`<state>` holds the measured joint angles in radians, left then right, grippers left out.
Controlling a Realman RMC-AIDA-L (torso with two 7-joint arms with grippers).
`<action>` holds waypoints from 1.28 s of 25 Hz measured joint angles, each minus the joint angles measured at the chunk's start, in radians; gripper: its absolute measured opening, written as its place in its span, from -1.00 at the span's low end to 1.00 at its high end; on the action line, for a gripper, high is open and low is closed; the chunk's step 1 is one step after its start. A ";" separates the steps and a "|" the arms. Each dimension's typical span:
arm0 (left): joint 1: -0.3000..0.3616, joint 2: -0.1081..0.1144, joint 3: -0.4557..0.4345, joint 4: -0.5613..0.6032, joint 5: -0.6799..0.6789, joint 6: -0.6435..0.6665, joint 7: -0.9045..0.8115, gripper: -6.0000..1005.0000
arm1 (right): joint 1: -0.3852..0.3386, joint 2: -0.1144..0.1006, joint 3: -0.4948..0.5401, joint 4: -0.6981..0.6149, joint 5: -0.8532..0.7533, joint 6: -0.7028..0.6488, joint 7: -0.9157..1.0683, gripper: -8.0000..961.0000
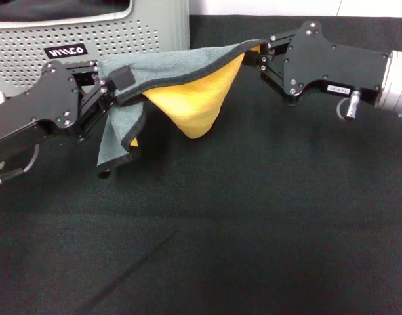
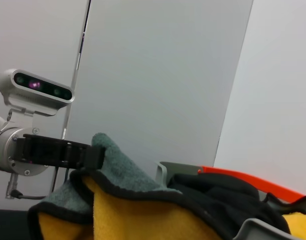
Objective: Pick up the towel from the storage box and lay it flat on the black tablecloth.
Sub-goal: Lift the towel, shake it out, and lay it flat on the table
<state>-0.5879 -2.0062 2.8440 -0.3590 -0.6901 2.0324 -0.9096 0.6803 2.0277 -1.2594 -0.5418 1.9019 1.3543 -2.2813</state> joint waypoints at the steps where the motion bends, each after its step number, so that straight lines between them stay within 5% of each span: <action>1: 0.003 0.000 0.000 0.000 -0.002 0.000 0.000 -0.88 | -0.002 0.000 0.000 -0.002 0.003 0.000 0.000 -0.97; 9: 0.012 -0.009 0.000 0.000 -0.029 -0.002 0.034 -0.88 | -0.005 -0.002 0.012 -0.030 0.036 0.000 -0.011 -0.97; 22: 0.032 -0.078 0.000 0.010 -0.088 -0.048 0.139 -0.88 | 0.045 -0.001 0.024 -0.114 0.151 -0.052 -0.057 -0.97; 32: 0.034 -0.083 0.000 0.026 -0.120 -0.086 0.149 -0.88 | 0.109 -0.002 0.026 -0.116 0.158 -0.083 -0.084 -0.97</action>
<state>-0.5541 -2.0894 2.8440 -0.3327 -0.8104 1.9462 -0.7603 0.7892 2.0259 -1.2338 -0.6579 2.0600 1.2716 -2.3657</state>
